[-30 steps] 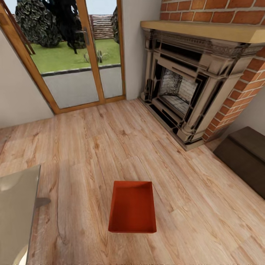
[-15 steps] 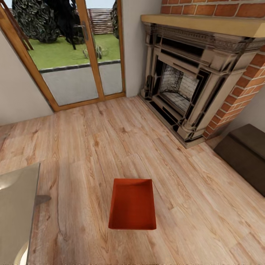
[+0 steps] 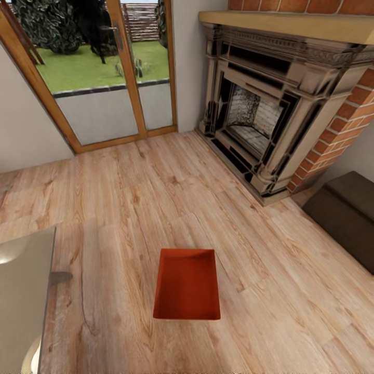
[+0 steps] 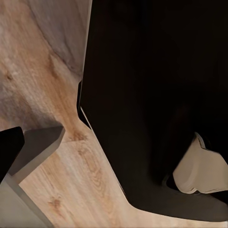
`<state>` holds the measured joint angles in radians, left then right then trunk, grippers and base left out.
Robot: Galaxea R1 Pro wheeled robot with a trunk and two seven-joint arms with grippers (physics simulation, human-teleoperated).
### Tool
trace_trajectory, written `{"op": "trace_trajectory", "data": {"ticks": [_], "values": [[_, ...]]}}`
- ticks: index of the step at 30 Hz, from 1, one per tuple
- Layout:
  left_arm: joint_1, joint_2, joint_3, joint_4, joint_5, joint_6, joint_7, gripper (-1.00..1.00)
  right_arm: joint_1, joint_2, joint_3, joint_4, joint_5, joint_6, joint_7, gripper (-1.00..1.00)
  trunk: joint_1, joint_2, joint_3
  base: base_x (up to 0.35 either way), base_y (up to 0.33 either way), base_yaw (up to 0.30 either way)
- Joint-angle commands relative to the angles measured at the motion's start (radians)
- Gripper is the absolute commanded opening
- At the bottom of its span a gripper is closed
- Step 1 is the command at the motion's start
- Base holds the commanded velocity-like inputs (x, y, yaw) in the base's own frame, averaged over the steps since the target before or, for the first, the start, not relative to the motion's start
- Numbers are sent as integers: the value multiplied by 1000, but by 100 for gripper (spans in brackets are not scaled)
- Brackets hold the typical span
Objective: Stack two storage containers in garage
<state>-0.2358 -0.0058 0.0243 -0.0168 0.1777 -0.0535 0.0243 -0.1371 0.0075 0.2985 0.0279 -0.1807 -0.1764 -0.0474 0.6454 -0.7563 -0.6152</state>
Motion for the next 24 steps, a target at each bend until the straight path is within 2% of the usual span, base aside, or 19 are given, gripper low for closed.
{"op": "trace_trajectory", "data": {"ticks": [1, 11, 24], "values": [[0, 0, 2, 1, 5, -3, 2, 100, -1, 1, 8, 3, -10, -6, -2, 100, 0, -1, -2, 0, 0, 0], [0, 0, 2, 0, 5, -3, 2, 100, -1, 0, 8, 3, -10, -5, -2, 100, 0, -1, -17, 0, 0, 0], [0, 0, 2, 0, 5, -3, 2, 100, -1, -1, 8, 3, -10, -8, -2, 100, 0, -1, -18, 0, 0, 0]]}}
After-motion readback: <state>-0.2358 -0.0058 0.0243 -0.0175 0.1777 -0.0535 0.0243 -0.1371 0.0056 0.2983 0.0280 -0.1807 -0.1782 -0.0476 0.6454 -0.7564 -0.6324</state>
